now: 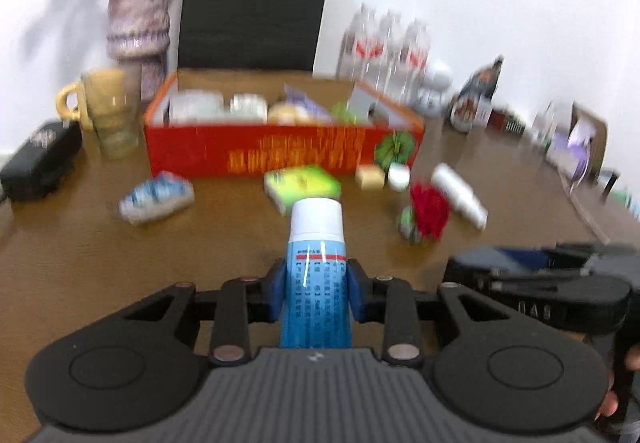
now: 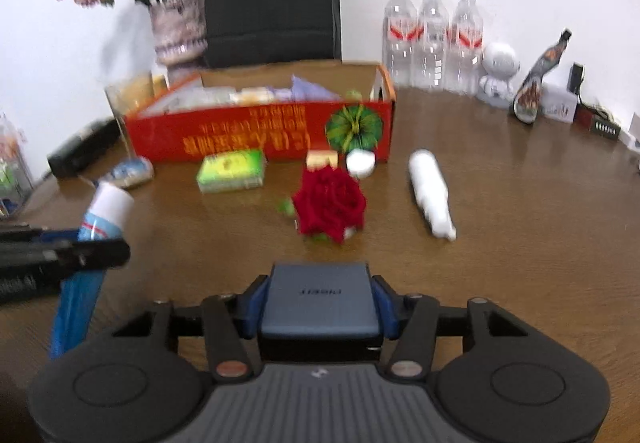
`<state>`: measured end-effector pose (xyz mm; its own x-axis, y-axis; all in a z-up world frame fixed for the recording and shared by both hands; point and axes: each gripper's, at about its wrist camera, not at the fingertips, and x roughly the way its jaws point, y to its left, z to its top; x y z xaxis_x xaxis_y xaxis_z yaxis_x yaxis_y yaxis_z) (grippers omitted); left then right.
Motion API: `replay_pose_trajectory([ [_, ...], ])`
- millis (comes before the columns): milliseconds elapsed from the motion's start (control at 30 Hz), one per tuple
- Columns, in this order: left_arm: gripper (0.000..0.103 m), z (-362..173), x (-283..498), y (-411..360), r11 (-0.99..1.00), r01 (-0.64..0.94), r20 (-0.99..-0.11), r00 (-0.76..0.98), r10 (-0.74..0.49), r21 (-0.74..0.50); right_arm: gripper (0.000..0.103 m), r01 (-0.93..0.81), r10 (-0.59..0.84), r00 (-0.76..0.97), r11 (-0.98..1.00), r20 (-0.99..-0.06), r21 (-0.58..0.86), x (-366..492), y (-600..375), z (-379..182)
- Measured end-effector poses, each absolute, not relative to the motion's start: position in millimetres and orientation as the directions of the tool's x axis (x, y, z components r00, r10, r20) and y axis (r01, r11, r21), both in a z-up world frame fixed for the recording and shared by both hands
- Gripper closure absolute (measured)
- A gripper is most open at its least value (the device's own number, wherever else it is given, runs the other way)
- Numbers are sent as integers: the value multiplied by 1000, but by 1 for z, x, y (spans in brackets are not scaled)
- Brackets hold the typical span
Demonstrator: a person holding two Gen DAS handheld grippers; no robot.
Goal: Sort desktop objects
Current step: 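Carry the blue tube with the left tool while the right tool carries the black charger into the box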
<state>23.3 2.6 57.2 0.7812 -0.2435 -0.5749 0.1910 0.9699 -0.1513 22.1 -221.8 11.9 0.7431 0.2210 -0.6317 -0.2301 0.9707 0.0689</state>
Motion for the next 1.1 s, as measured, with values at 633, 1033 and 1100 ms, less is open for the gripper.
replay_pose_trajectory([
  [633, 72, 155, 263, 56, 989, 72, -581, 803, -136, -132, 50, -217, 187, 798, 976, -572, 16, 234, -182, 110],
  [1033, 62, 55, 371, 15, 983, 125, -797, 603, 31, 134, 50, -168, 113, 632, 986, -766, 7, 357, -142, 28],
  [1100, 45, 63, 364, 20, 988, 108, -800, 600, 25, 112, 45, -161, 92, 612, 987, -786, -9, 358, -143, 27],
])
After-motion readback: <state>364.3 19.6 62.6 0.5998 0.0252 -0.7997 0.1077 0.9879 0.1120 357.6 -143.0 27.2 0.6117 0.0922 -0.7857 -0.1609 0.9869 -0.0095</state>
